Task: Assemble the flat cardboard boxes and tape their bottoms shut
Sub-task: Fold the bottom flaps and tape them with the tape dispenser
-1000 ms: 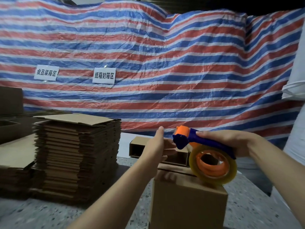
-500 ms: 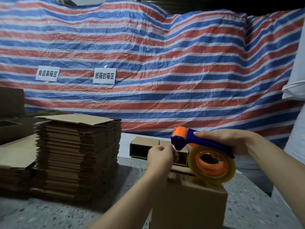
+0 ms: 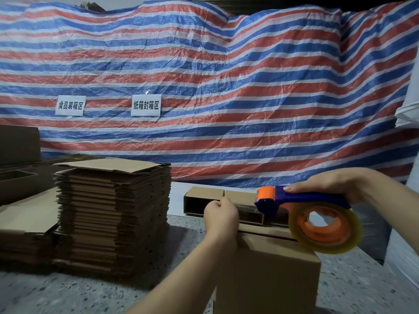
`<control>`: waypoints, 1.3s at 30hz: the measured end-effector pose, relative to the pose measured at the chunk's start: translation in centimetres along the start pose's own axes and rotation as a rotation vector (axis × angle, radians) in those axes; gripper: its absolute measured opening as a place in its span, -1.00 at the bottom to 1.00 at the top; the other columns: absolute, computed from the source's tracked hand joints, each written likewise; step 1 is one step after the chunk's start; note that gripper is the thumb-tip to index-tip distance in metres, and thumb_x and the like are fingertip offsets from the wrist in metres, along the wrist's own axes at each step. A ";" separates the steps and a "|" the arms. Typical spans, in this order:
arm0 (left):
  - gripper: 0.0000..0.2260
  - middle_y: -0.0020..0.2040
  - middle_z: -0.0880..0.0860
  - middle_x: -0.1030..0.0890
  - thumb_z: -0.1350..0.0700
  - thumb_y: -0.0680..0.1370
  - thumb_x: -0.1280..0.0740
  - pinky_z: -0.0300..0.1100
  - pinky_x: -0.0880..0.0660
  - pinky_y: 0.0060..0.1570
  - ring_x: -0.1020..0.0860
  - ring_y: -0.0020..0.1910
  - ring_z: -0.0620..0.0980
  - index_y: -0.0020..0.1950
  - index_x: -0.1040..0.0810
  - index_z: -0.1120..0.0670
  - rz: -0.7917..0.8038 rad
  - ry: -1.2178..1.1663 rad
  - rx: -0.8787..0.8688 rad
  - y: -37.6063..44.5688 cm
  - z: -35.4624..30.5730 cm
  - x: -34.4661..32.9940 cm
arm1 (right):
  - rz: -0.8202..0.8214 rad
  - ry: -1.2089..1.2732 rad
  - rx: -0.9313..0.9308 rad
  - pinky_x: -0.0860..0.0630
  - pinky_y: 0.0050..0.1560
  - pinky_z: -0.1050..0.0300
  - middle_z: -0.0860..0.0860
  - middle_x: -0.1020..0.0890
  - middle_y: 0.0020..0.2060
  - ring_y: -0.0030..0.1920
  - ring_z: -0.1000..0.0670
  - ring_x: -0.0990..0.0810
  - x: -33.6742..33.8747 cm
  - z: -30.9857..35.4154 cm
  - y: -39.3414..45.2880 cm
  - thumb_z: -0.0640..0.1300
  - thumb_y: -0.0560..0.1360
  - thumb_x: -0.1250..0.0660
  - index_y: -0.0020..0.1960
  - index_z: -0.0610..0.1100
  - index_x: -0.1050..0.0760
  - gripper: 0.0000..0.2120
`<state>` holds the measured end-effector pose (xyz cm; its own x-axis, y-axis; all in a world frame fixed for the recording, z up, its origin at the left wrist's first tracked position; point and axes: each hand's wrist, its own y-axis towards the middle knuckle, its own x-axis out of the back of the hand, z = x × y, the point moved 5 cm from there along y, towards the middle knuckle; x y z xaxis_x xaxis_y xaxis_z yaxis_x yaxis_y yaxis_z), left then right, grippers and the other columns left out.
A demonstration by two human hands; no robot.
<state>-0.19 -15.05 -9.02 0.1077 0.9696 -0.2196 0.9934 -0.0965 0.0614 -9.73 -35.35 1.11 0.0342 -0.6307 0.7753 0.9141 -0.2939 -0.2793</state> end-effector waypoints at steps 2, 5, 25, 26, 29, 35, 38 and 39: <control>-0.79 -0.30 0.12 -0.48 0.17 0.58 -0.13 -0.11 -0.46 -0.12 -0.45 -0.24 0.07 -0.23 -0.42 0.16 0.007 -0.063 0.024 0.0 -0.1 0.3 | 0.012 -0.038 -0.032 -0.58 -0.35 0.20 -0.09 -0.74 -0.18 -0.33 0.04 -0.68 -0.5 0.9 0.2 0.35 0.17 -0.46 0.13 -0.18 -0.63 -0.25; -0.73 -0.47 0.03 -0.44 0.19 0.53 -0.18 -0.15 -0.44 -0.30 -0.44 -0.40 0.03 -0.38 -0.41 0.11 0.011 0.119 -0.163 0.2 -1.2 2.1 | 0.004 -0.128 -0.082 -0.58 -0.33 0.21 -0.06 -0.75 -0.19 -0.31 0.04 -0.70 -0.7 1.9 0.4 0.37 0.17 -0.46 0.12 -0.16 -0.62 -0.27; -0.79 -0.45 0.05 -0.46 0.29 0.58 -0.19 -0.17 -0.47 -0.30 -0.42 -0.44 -0.05 -0.26 -0.44 0.18 0.120 0.005 0.124 1.0 3.7 5.8 | 0.035 -0.338 -0.140 -0.64 -0.13 0.17 -0.06 -0.76 -0.07 -0.16 0.01 -0.74 -2.4 5.1 3.0 0.38 0.34 -0.45 0.19 -0.10 -0.61 -0.34; -0.79 -0.43 0.05 -0.47 0.28 0.58 -0.20 -0.15 -0.48 -0.27 -0.43 -0.42 -0.04 -0.26 -0.45 0.18 0.113 0.001 0.126 1.2 3.9 5.8 | 0.033 -0.333 -0.139 -0.65 -0.09 0.16 -0.07 -0.76 -0.04 -0.13 0.00 -0.73 -2.4 5.1 3.0 0.38 0.34 -0.45 0.20 -0.10 -0.61 -0.34; -0.78 -0.39 0.07 -0.46 0.11 0.58 -0.35 -0.20 -0.51 -0.31 -0.44 -0.40 -0.04 -0.23 -0.49 0.17 0.104 -0.015 0.128 1.4 4.1 5.8 | 0.048 -0.325 -0.132 -0.62 0.03 0.12 -0.10 -0.74 0.05 -0.06 -0.03 -0.72 -2.5 5.1 3.1 0.37 0.34 -0.44 0.22 -0.10 -0.60 -0.34; -0.71 -0.29 0.07 -0.45 -0.05 0.51 -0.42 -0.20 -0.33 -0.39 -0.38 -0.39 -0.05 -0.14 -0.54 0.18 0.153 0.104 0.189 1.0 5.7 5.6 | 0.058 -0.313 -0.117 -0.64 -0.11 0.17 -0.08 -0.75 -0.02 -0.15 0.01 -0.72 -2.6 5.1 3.3 0.35 0.33 -0.46 0.19 -0.12 -0.61 -0.35; -0.55 -0.11 0.10 -0.53 -0.17 0.50 -0.39 -0.15 -0.37 -0.24 -0.44 -0.20 0.01 0.12 -0.56 0.20 0.132 0.139 0.205 0.4 6.1 5.8 | 0.039 -0.300 -0.122 -0.64 -0.24 0.19 -0.06 -0.76 -0.14 -0.23 0.02 -0.74 -2.5 5.1 3.3 0.35 0.28 -0.50 0.15 -0.12 -0.60 -0.35; -0.48 -0.04 0.14 -0.55 -0.21 0.50 -0.38 -0.13 -0.40 -0.19 -0.48 -0.13 0.06 0.20 -0.53 0.20 0.148 0.132 0.227 0.2 6.2 5.7 | 0.036 -0.297 -0.124 -0.64 -0.25 0.19 -0.06 -0.76 -0.15 -0.24 0.01 -0.74 -2.5 5.0 3.3 0.35 0.24 -0.51 0.14 -0.12 -0.60 -0.32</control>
<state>0.85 -10.97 -16.33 0.2607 0.9607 -0.0952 0.9521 -0.2722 -0.1395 -4.76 -31.17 1.12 0.1982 -0.4106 0.8900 0.8546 -0.3722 -0.3620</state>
